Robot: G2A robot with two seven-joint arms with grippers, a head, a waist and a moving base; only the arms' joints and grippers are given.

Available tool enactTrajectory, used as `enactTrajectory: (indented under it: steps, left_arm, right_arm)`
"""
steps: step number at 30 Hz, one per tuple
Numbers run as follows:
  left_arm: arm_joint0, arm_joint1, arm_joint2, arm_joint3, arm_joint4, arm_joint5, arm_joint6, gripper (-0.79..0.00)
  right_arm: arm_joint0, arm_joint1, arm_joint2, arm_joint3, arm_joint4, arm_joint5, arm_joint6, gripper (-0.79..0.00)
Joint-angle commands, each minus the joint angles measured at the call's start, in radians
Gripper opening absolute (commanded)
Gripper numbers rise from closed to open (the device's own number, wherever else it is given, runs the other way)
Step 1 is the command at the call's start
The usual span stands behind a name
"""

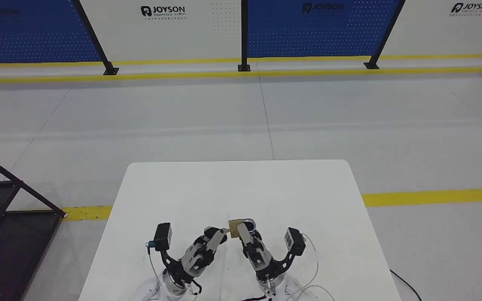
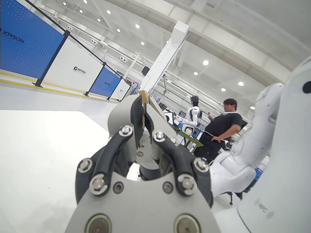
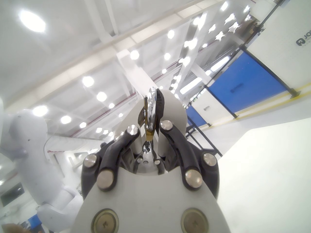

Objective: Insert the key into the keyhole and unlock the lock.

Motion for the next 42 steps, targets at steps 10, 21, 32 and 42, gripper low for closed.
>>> enactTrajectory:
  steps: [10, 21, 32, 42]
  left_arm:
    - [0.003, -0.004, -0.008, -0.001, 0.094, 0.039, 0.036, -0.785]
    - [0.004, -0.015, 0.003, 0.012, 0.332, 0.172, 0.234, -0.785]
    - [-0.005, -0.018, 0.026, 0.042, 0.544, 0.345, 0.413, -0.785]
    - [-0.019, -0.019, 0.046, 0.069, 0.679, 0.533, 0.532, -0.785]
  right_arm:
    - [0.002, -0.002, -0.002, 0.003, 0.003, 0.006, 0.018, -0.785]
    - [-0.004, 0.001, 0.003, -0.002, 0.027, 0.016, 0.057, -0.785]
    - [-0.012, 0.006, 0.007, -0.015, 0.049, 0.032, 0.092, -0.785]
    - [-0.018, 0.01, 0.01, -0.025, 0.068, 0.046, 0.114, -0.785]
